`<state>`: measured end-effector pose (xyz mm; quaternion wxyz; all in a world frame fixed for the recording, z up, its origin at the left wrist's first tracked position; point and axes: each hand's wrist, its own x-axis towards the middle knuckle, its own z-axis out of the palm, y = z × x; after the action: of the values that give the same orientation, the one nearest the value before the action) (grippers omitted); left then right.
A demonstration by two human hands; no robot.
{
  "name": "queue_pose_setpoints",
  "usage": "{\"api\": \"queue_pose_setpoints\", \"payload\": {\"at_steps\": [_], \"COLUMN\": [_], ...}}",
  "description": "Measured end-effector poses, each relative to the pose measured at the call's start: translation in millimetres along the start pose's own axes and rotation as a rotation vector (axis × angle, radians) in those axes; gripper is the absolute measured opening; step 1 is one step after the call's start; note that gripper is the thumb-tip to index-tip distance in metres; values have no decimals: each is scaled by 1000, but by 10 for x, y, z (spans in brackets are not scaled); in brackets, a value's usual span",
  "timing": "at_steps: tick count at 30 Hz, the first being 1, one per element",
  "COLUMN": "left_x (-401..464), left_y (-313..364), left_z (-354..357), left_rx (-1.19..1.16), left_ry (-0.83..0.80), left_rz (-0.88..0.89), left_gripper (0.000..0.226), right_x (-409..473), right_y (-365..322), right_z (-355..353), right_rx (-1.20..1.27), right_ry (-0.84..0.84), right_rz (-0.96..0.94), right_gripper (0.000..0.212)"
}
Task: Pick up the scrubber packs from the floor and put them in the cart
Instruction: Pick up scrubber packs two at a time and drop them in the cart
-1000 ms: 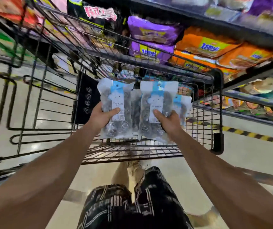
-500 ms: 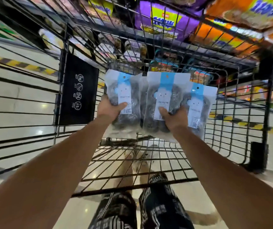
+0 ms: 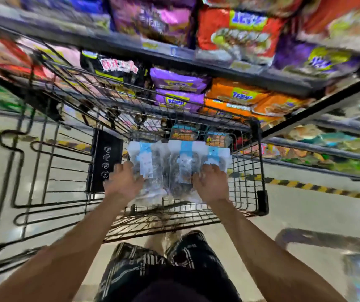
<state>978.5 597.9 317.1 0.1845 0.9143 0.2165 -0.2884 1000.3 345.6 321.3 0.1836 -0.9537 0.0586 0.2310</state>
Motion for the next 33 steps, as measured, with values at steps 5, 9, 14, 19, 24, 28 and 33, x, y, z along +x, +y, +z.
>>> {"api": "queue_pose_setpoints", "payload": {"at_steps": [5,9,14,19,24,28,33], "left_x": [-383,-685,-1061,-1450,-2075,-2670,-3379], "left_y": [27,184,672,1370,2064,2465,2837], "left_z": [-417,-579,-570,-265,268,812,1636], "left_rx": [246,358,376,394,497,558,680], "left_ry": [186,284,329,325,274,257,139], "left_rz": [250,461,713,961,1180,1380,1553], "left_gripper": [54,54,55,54,55,57,61], "right_x": [-419,-750,-1206,-1850,-2639,-3386,-4257], "right_y": [-68,-32,272,821,1602,2117,2747], "right_z": [-311,-521,-676,-747,-581,-478,-204], "right_rx": [-97,-132,-98,-73,-37,-91,-35], "right_ry": [185,359,516,635,683,834,856], "right_rz": [-94,-129,-37,152,377,536,783], "right_gripper": [50,49,49,48,48,42,49]}}
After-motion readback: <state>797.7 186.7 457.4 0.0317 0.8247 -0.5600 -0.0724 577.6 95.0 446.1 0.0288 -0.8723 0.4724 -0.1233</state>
